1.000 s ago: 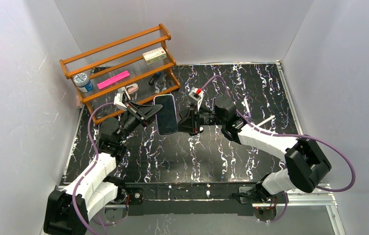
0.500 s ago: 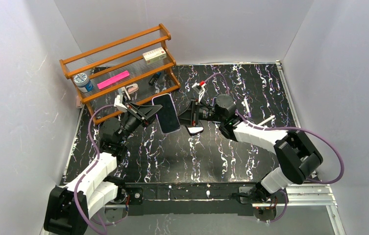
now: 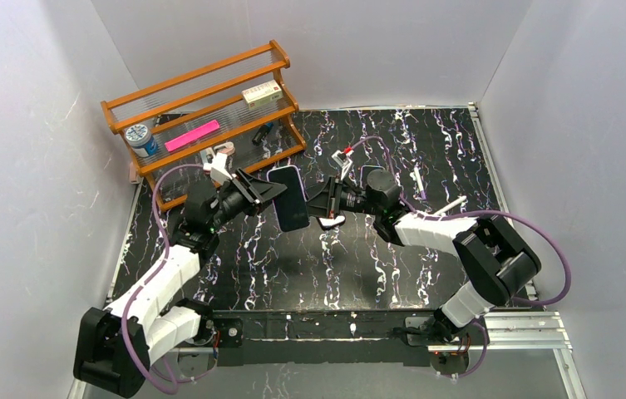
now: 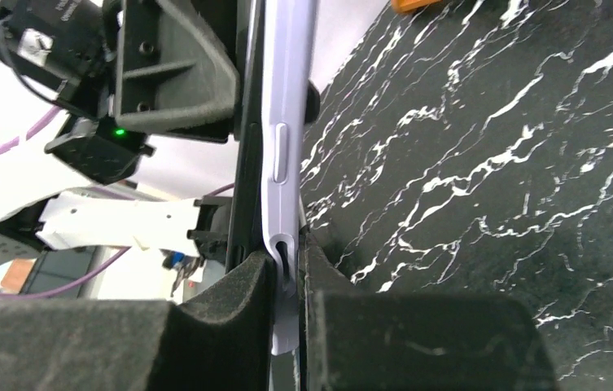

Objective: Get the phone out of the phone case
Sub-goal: Remove the phone case from the phone.

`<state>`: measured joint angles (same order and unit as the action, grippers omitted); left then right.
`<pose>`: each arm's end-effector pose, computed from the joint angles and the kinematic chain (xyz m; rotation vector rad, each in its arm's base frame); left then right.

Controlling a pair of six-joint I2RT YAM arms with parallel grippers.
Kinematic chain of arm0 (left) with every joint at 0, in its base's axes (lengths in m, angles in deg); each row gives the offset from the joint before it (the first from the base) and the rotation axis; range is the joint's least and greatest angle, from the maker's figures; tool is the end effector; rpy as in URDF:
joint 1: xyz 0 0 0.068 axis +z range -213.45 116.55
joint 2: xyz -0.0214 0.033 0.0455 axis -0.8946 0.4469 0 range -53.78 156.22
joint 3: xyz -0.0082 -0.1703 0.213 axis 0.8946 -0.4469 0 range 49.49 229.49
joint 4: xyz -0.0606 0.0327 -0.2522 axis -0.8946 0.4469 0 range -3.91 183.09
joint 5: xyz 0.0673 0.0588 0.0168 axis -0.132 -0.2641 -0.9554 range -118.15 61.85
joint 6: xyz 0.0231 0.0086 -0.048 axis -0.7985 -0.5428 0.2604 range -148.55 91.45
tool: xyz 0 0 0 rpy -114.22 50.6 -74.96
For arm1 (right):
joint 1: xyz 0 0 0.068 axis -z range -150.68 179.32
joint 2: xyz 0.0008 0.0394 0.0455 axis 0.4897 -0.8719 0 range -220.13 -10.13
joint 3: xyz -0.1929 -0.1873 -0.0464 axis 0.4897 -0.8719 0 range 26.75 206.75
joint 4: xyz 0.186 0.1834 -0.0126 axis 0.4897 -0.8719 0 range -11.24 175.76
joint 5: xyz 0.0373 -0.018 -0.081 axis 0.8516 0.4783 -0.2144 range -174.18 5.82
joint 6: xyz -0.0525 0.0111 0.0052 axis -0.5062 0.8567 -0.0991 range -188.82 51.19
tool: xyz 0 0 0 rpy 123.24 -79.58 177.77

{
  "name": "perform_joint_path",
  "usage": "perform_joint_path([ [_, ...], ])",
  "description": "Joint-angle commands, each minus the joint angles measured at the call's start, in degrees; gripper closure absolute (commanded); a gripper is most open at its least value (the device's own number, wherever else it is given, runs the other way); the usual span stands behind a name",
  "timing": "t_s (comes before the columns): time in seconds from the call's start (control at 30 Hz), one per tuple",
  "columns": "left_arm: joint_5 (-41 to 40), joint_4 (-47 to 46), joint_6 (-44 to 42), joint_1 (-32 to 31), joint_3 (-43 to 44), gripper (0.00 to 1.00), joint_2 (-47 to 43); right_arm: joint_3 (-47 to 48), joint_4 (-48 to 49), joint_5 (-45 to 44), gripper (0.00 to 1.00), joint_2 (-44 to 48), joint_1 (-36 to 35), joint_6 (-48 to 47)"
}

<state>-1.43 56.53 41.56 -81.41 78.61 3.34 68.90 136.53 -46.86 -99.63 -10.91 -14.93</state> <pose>0.2109 -0.0852 0.2760 -0.3801 1.7345 -1.5266 0.2380 0.2296 0.2440 -0.4069 1.7776 1.7288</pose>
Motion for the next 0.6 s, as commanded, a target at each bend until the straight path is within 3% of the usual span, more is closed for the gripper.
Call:
perform_joint_path([
  [0.0, -2.2, 20.8, -15.5, -1.6, 6.0, 0.58, -0.5, -0.5, 6.1, -4.3, 0.99, 2.5, 0.0, -1.6],
  [0.13, -6.2, 25.9, -19.2, -1.6, 8.3, 0.34, 0.0, -2.4, 3.5, -5.9, 0.99, 3.0, 0.0, -1.7],
  [0.27, -10.2, 32.0, -22.3, -2.2, 10.9, 0.18, 0.5, -3.6, 0.3, -8.5, 0.99, 3.0, 0.0, -1.1],
  [0.37, -17.8, 39.0, -26.3, -5.6, 14.6, 0.02, 0.6, -3.1, -5.7, -11.8, 0.99, 2.6, 0.0, -1.0],
  [0.57, -36.2, 48.8, -32.5, -18.7, 22.8, 0.02, 5.0, -2.7, -12.3, -17.1, 0.99, 2.9, -0.6, -0.4],
])
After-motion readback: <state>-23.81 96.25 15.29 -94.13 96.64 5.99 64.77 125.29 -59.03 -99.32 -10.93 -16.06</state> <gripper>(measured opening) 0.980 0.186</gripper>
